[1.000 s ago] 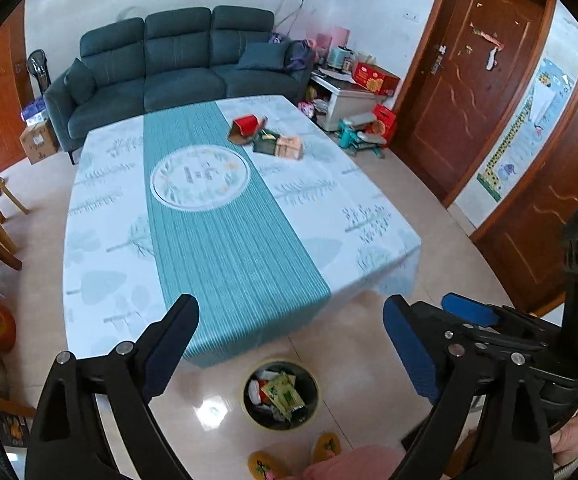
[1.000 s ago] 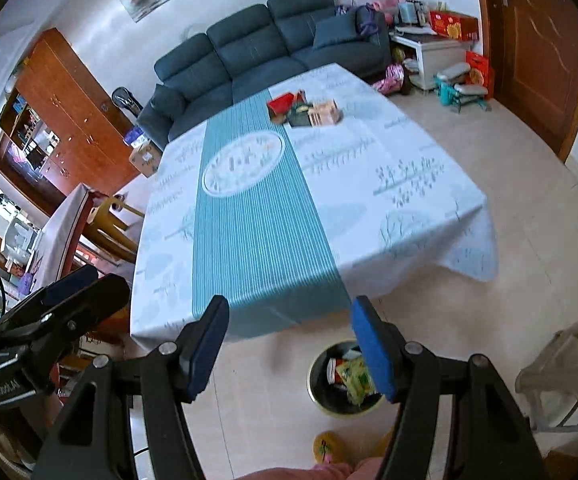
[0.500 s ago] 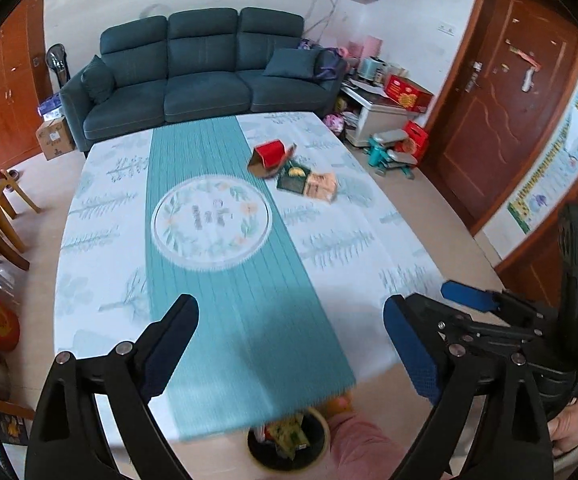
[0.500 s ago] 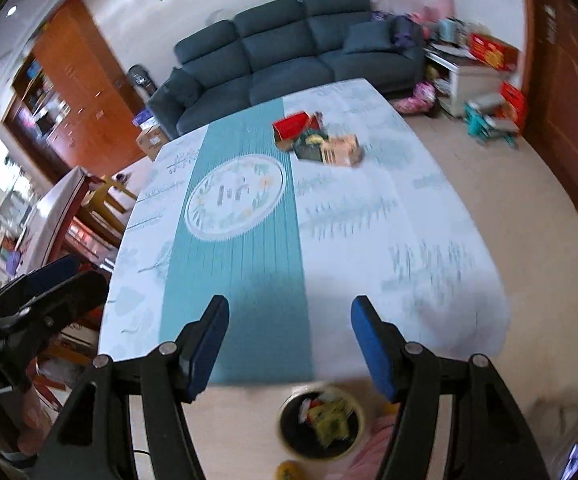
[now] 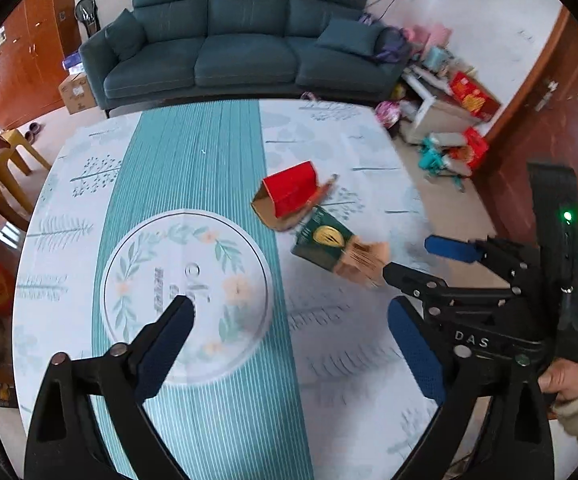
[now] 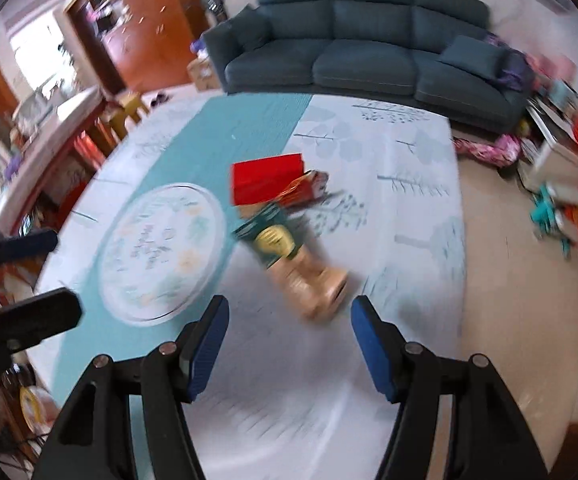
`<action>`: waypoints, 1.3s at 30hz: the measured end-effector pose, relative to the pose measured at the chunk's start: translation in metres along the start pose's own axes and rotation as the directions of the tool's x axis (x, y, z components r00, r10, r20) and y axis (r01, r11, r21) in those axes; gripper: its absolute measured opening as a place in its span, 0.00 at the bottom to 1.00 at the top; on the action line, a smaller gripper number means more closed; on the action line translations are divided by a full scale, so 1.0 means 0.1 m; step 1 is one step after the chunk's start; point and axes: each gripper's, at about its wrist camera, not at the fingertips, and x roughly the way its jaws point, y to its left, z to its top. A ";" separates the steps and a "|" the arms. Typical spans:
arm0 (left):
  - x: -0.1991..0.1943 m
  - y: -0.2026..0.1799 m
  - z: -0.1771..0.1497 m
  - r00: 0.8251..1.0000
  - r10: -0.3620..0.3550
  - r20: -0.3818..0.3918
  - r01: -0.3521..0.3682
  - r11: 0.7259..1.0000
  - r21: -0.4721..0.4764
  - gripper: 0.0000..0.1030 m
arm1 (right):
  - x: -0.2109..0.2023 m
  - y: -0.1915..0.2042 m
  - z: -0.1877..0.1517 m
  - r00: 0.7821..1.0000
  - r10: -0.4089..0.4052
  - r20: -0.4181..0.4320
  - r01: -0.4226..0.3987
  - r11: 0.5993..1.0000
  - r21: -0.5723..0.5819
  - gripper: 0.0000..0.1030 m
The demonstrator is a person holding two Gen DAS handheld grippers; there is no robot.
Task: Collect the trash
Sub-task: 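Grasp the red box with the left gripper while the right gripper grasps the green-and-kraft carton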
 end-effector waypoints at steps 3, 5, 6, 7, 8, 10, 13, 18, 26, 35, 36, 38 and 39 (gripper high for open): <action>0.26 0.02 0.16 0.999 0.021 -0.041 -0.021 1.000 0.002 0.95 | 0.35 -0.13 0.18 0.998 0.042 -0.047 -0.044 0.998 -0.035 0.62; 0.41 0.04 0.24 0.997 0.044 -0.060 -0.043 0.999 0.007 0.95 | 0.57 -0.14 0.24 0.995 0.067 -0.075 -0.073 0.994 -0.076 0.62; 0.44 0.05 0.26 0.997 0.049 -0.067 -0.048 0.999 0.010 0.95 | 0.66 -0.13 0.25 0.994 0.069 -0.089 -0.078 0.992 -0.097 0.62; 0.48 0.07 0.28 0.996 0.053 -0.072 -0.052 0.999 0.011 0.95 | 0.72 -0.12 0.25 0.993 0.070 -0.099 -0.082 0.990 -0.114 0.62; 0.52 0.08 0.31 0.995 0.057 -0.079 -0.056 0.998 0.014 0.96 | 0.79 -0.10 0.25 0.991 0.075 -0.110 -0.090 0.986 -0.137 0.62; 0.58 0.10 0.35 0.994 0.066 -0.089 -0.065 0.998 0.023 0.96 | 0.88 -0.07 0.23 0.988 0.092 -0.127 -0.113 0.979 -0.171 0.62; 0.66 0.07 0.42 0.992 0.079 -0.103 -0.073 0.996 0.054 0.96 | 0.96 -0.08 0.20 0.985 0.096 -0.140 -0.122 0.974 -0.192 0.62; 0.75 -0.03 0.54 0.990 0.075 -0.117 -0.060 0.990 0.126 0.96 | 0.96 -0.23 0.21 0.980 0.147 -0.138 -0.166 0.975 -0.144 0.54; 1.12 -0.21 0.87 0.981 0.085 -0.174 -0.046 0.975 0.218 0.99 | 0.80 -0.76 0.21 0.977 0.190 -0.094 -0.183 0.980 0.074 0.51; 1.63 -0.52 1.14 0.961 0.162 -0.222 -0.068 0.923 0.379 0.99 | 0.77 -1.08 0.24 0.981 0.193 -0.034 -0.180 0.955 0.234 0.51; 1.71 -0.56 1.13 0.957 0.177 -0.231 -0.073 0.915 0.396 0.99 | 0.78 -1.09 0.23 0.980 0.195 -0.033 -0.181 0.954 0.240 0.51; 1.80 -0.59 1.10 0.950 0.205 -0.234 -0.091 0.902 0.422 0.98 | 0.80 -1.10 0.21 0.980 0.194 -0.033 -0.179 0.951 0.253 0.51; 1.85 -0.60 1.09 0.946 0.221 -0.238 -0.102 0.898 0.428 0.90 | 0.82 -1.10 0.20 0.979 0.199 -0.035 -0.183 0.949 0.258 0.51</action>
